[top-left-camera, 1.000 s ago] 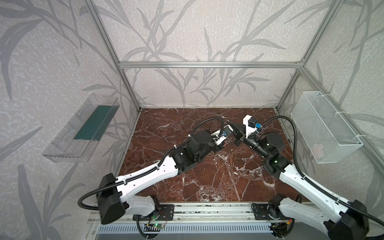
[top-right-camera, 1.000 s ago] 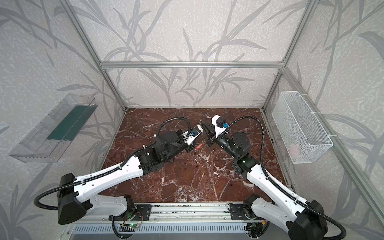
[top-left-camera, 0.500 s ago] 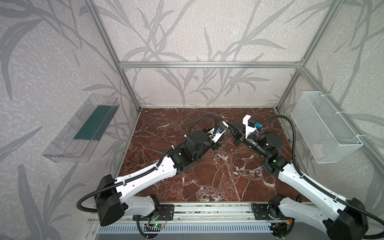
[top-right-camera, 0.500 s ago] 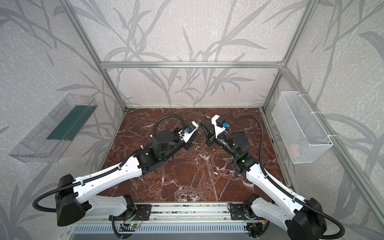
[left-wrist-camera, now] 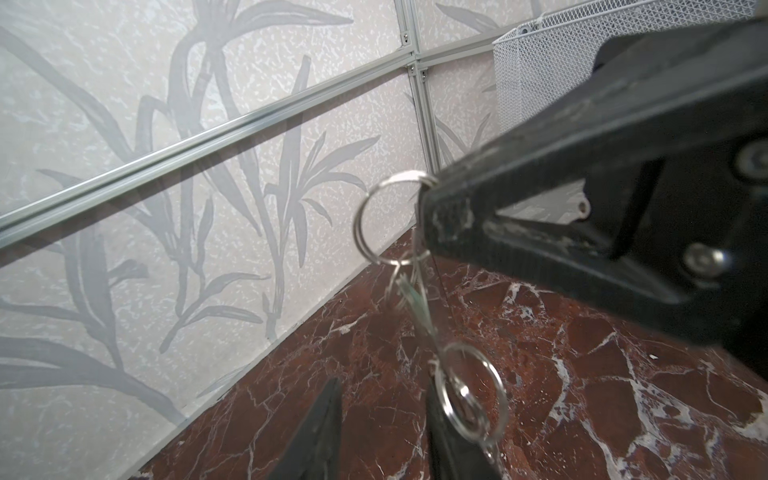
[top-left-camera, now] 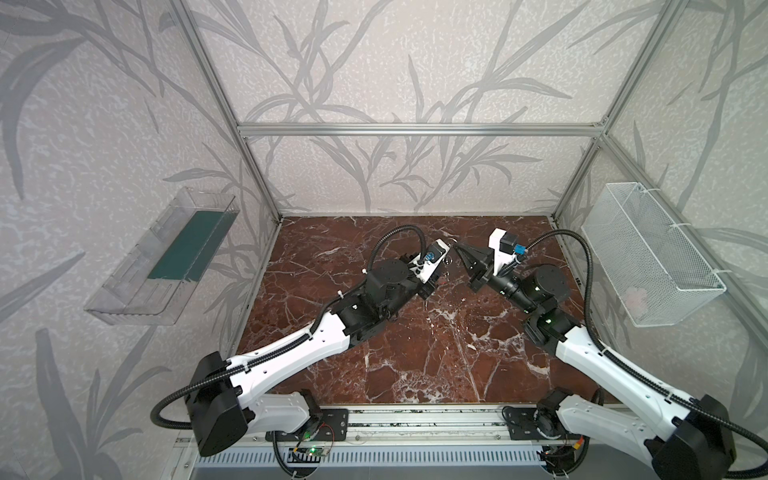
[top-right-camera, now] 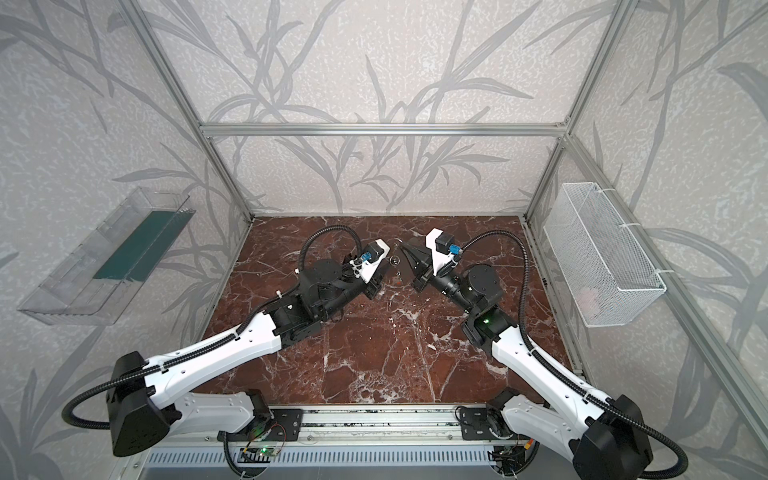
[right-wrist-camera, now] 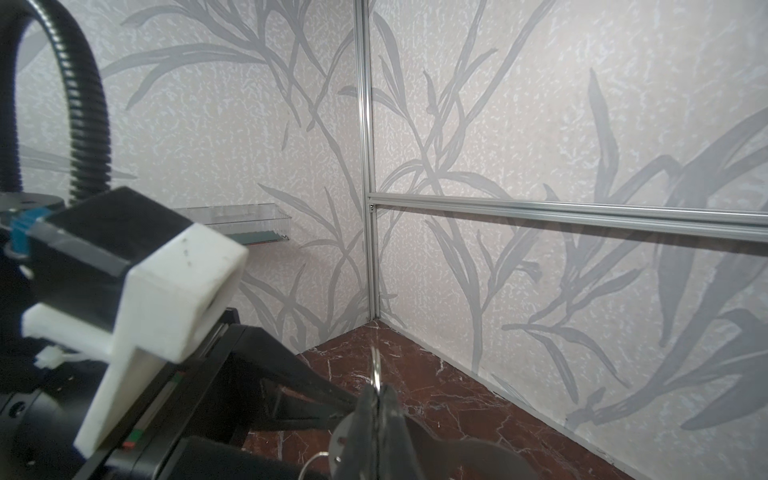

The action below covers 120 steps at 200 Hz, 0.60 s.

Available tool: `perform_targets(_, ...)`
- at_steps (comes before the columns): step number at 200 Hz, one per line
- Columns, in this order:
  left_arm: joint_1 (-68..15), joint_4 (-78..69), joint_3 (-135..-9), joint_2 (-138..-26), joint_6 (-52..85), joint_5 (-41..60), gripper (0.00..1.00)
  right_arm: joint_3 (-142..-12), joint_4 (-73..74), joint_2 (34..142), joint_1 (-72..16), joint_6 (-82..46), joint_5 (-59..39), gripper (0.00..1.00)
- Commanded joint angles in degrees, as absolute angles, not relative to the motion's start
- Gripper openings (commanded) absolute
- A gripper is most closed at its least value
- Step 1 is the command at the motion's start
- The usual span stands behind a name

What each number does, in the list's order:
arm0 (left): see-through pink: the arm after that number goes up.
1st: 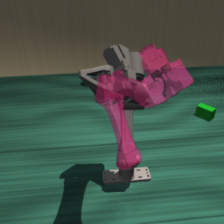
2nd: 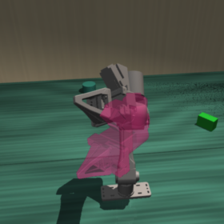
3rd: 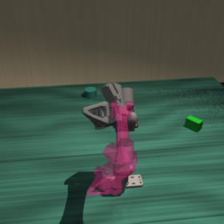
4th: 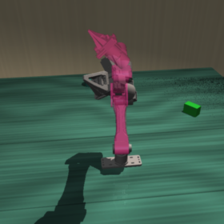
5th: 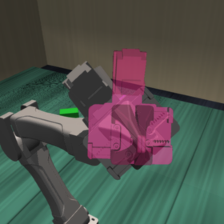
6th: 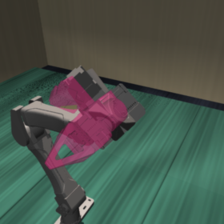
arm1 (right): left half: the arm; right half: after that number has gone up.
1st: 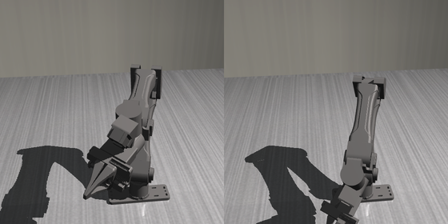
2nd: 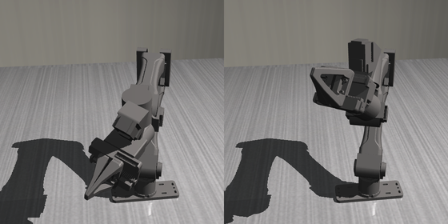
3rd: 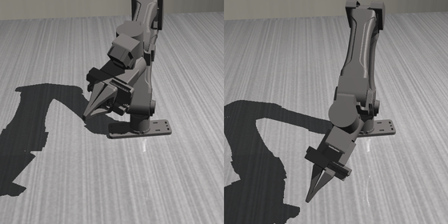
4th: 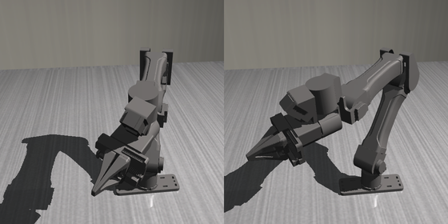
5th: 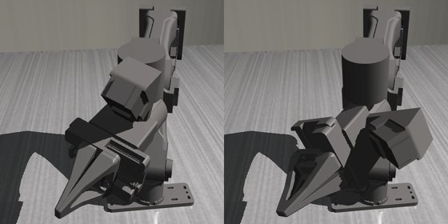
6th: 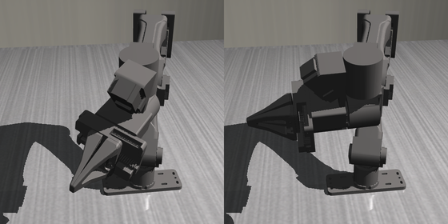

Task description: Put the keys on the keyring

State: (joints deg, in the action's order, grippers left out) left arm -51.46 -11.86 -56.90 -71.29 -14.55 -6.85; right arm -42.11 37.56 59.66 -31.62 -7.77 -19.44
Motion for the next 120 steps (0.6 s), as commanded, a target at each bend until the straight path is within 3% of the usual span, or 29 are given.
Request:
perform_targets(1, -50.11, -10.63, -54.24, -66.11, -14.19, -4.27, 0.41, -41.61, 41.97, 59.41, -30.12, -9.64, -22.26, 0.0)
perform_targets(48, -46.26, -5.25, -54.15, -61.53, -15.02, -2.61, 0.44, -41.05, 45.04, 60.23, -28.39, -9.95, -28.36, 0.0)
perform_targets(120, -46.32, -8.85, -60.25, -70.56, -11.6, 2.46, 0.45, -41.4, 48.98, 62.39, -28.39, -11.29, -31.81, 0.0)
